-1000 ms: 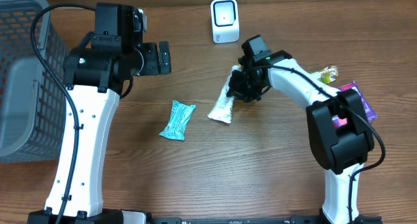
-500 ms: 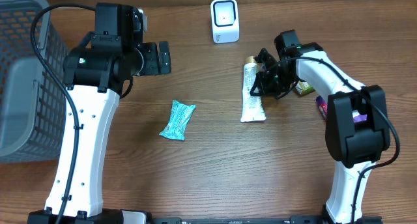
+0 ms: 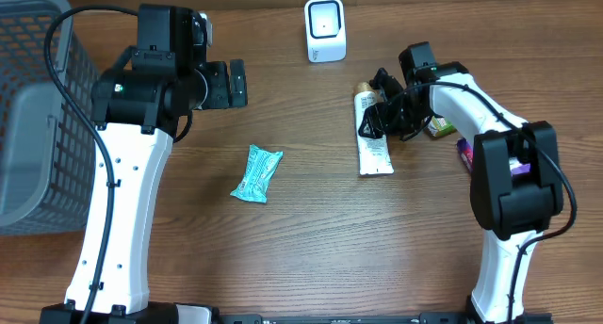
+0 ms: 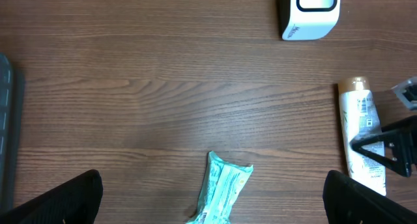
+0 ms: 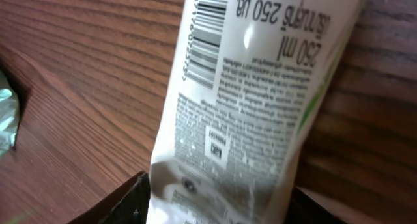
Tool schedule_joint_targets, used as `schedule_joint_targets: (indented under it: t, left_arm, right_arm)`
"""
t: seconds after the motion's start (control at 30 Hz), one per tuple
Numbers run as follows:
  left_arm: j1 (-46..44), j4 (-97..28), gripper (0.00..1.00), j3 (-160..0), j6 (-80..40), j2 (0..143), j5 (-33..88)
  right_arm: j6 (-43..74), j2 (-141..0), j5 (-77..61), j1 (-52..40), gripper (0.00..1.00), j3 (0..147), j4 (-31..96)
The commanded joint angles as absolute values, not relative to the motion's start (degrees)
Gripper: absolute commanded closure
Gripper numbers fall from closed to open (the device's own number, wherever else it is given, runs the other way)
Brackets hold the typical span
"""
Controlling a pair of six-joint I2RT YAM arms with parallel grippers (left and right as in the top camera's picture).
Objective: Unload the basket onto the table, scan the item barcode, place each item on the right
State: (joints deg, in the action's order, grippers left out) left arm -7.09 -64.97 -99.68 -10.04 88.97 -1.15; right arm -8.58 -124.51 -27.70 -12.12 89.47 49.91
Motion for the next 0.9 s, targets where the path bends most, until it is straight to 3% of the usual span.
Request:
schedule_joint_targets:
  t: [0.0, 0.13, 0.2, 0.27, 0.4, 0.6, 0.87]
  left_arm:
    - [-7.2, -64.9, 0.0, -99.5, -8.8, 89.6, -1.5]
    - [-7.2, -64.9, 0.0, -99.5, -8.8, 89.6, -1.5]
    - [-7.2, -64.9, 0.0, -99.5, -8.8, 89.6, -1.5]
    - [-7.2, -64.9, 0.0, -99.5, -8.8, 89.6, -1.5]
    - [-7.2, -64.9, 0.0, -99.5, -8.8, 89.6, -1.5]
    - [-7.2, -64.9, 0.0, -99.5, -8.8, 89.6, -1.5]
    - [-7.2, -64.9, 0.0, -99.5, -8.8, 89.6, -1.5]
  right_arm:
    - [-8.6, -127.6, -29.9, -12.1, 0.43, 90.0, 49.6]
    - [-8.6, -129.6, -33.2, -12.1, 0.55, 90.0, 50.1]
    - [-8.4, -130.0, -35.4, -12.1, 0.74, 90.0, 50.0]
    - [-6.7, -130.0, -35.6, -12.1, 0.87, 90.0, 49.9]
    - [-1.8, -129.9, -35.8, -11.9, 0.95, 90.0, 49.8]
    - [-1.5, -128.5, -37.6, -11.8, 0.96, 92.0, 52.6]
    - [-1.9, -119.0, -50.1, -11.8, 0.96, 101.8, 59.4]
